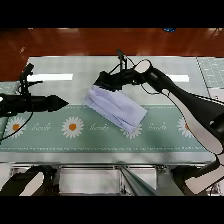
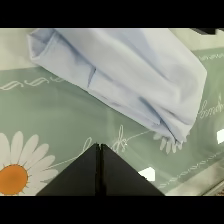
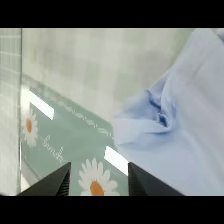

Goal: Fold the shirts.

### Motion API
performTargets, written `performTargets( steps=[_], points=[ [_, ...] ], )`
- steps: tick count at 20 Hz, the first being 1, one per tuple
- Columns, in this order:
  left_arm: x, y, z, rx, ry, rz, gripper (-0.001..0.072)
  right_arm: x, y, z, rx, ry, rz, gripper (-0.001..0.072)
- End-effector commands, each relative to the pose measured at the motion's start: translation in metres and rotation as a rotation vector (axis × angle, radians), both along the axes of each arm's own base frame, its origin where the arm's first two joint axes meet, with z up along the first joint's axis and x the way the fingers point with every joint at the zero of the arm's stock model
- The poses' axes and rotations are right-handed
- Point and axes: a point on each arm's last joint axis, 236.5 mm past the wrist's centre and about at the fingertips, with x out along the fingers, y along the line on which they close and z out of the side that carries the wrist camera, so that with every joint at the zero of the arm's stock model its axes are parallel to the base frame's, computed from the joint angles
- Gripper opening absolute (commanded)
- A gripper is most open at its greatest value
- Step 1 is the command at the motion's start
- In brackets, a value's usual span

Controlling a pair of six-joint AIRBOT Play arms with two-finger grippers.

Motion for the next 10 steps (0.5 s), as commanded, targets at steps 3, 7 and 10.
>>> performTargets(
  steps=[3, 7, 10],
  points=[
    [0.021, 0.046, 0.006, 0.010, -0.036, 0.165, 0.0016, -0.020, -0.133, 0.069, -0.229, -0.070, 0.040, 0.0412],
    [0.016, 0.068, 0.019, -0.018, -0.041, 0.229, 0.0016, -0.061, -0.319, 0.097, -0.714, -0.165, -0.335, 0.0412],
    [0.007, 0.057, 0.019, -0.021, -0.049, 0.201, 0.0017, -0.123, -0.357, 0.038, -0.677, -0.063, -0.556, 0.0412]
  ],
)
